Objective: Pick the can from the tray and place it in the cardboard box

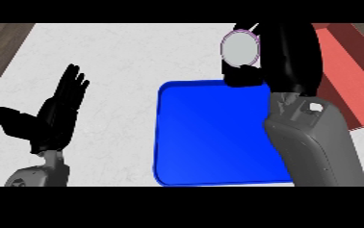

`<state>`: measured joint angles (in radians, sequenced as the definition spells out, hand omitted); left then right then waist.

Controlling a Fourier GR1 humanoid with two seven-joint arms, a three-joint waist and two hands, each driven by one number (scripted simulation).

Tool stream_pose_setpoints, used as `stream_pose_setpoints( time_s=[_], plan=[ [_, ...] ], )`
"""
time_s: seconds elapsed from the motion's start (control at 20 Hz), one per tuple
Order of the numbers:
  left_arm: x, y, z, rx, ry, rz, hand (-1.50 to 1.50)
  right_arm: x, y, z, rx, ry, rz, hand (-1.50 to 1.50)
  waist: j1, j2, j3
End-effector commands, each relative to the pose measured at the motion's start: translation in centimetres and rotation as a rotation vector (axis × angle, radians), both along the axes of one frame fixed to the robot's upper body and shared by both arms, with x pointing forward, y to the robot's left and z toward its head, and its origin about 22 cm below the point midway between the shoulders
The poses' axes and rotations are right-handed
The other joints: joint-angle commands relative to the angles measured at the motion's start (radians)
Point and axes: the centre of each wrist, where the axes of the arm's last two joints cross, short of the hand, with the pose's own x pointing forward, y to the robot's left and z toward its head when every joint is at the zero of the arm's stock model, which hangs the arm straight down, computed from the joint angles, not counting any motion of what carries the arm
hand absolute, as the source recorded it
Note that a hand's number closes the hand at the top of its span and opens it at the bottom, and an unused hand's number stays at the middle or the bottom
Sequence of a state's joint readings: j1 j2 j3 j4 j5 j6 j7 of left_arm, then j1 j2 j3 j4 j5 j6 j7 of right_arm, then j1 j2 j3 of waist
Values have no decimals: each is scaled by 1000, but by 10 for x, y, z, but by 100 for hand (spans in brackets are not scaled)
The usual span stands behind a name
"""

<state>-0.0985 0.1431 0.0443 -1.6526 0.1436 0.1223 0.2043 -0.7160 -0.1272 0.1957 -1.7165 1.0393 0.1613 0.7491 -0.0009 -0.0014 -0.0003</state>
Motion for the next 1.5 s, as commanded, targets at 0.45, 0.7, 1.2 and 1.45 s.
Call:
stream_pose_setpoints(
  time_s=[0.45,0.7,1.2,1.45],
  plan=[
    [5,-12,9,15,-7,-5,0,63,-115,5,17,6,-225,150,8,3,1],
    [5,-3,2,1,-11,5,0,76,-163,0,-102,-6,-308,150,9,5,0],
    [1,-2,12,-1,-25,-24,0,111,-231,-39,-241,148,-333,150,32,10,1],
    [-1,-8,3,6,-13,-55,0,105,-264,-72,-345,544,-400,-150,50,18,1]
  ],
)
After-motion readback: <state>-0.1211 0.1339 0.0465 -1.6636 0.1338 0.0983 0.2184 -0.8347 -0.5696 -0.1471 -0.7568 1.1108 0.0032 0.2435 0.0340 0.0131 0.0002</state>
